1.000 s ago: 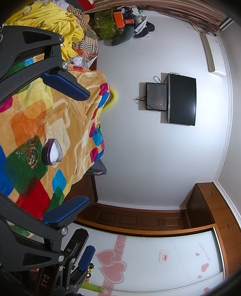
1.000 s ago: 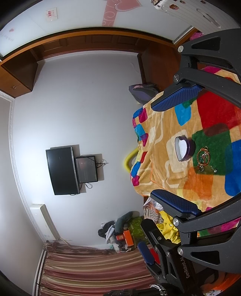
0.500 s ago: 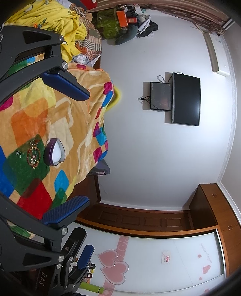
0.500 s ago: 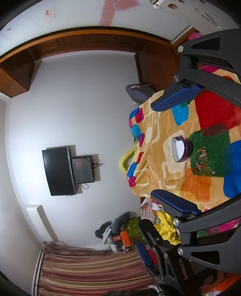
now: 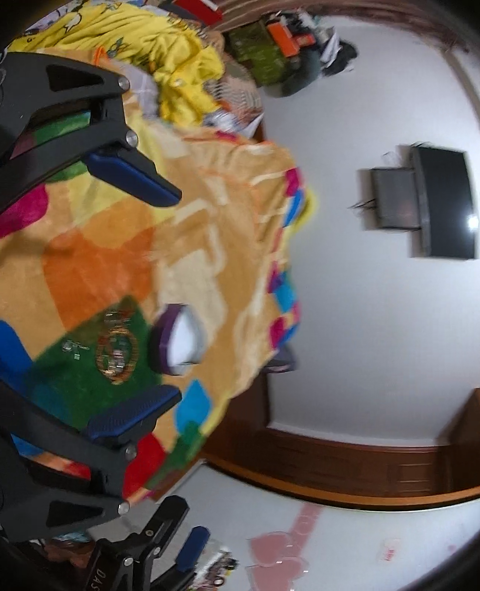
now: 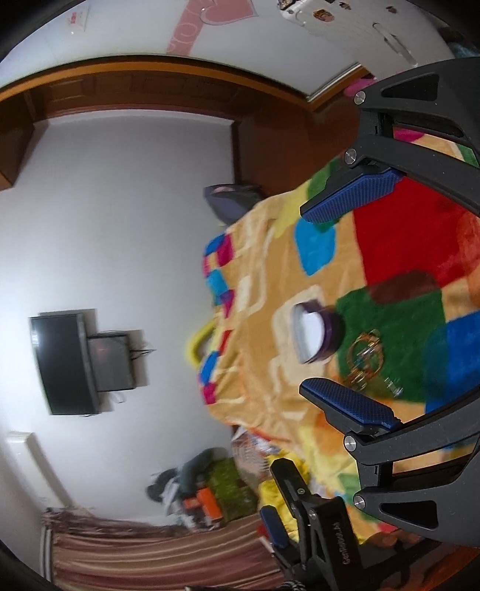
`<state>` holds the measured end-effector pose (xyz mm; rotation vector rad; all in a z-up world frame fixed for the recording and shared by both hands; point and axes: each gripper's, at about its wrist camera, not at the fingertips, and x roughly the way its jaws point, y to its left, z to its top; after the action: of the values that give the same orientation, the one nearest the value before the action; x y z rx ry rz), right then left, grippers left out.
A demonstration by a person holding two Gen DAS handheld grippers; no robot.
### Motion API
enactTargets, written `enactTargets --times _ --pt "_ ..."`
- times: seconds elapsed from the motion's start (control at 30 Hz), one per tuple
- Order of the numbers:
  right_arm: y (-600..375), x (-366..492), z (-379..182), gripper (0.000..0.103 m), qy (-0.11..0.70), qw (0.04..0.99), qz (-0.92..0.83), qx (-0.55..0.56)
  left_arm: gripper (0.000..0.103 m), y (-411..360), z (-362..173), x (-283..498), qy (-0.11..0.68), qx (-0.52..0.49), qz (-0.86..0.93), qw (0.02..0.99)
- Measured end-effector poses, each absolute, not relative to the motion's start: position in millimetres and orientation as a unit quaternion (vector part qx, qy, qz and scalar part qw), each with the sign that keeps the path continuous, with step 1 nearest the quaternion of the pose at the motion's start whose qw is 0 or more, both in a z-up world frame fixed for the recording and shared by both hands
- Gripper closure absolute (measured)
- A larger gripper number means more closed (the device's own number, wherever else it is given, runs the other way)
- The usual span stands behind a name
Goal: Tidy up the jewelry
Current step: 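Grasp a silver hook earring with the left tool while the right tool approaches the jewelry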
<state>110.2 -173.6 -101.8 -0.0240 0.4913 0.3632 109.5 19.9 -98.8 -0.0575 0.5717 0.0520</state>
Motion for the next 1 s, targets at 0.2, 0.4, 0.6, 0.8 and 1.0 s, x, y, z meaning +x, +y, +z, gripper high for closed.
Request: enactTargets --times 0.2,0.4,0.6,0.8,1.0 --pt "-172 119 -127 0.027 0.295 0.934 0.198 -0.02 0.034 13 -143 132 0.359 -0.025 -0.015 0.933" --pt "-173 128 -141 0.045 0.325 0.921 0.216 -0.02 0.055 0 -178 143 0.419 -0.02 -0.061 0.906" --pt "-172 136 -150 0.059 0.341 0.911 0.231 -0.018 0.067 -7 -198 140 0.456 -0.03 -0.094 0.884" --pt "-167 140 -157 0.067 0.353 0.903 0.246 -0.021 0.072 -9 -207 133 0.468 -0.025 -0.107 0.877" --pt "-155 148 -164 0.073 0.366 0.892 0.263 -0.028 0.094 -8 -214 138 0.471 -0.021 -0.112 0.875"
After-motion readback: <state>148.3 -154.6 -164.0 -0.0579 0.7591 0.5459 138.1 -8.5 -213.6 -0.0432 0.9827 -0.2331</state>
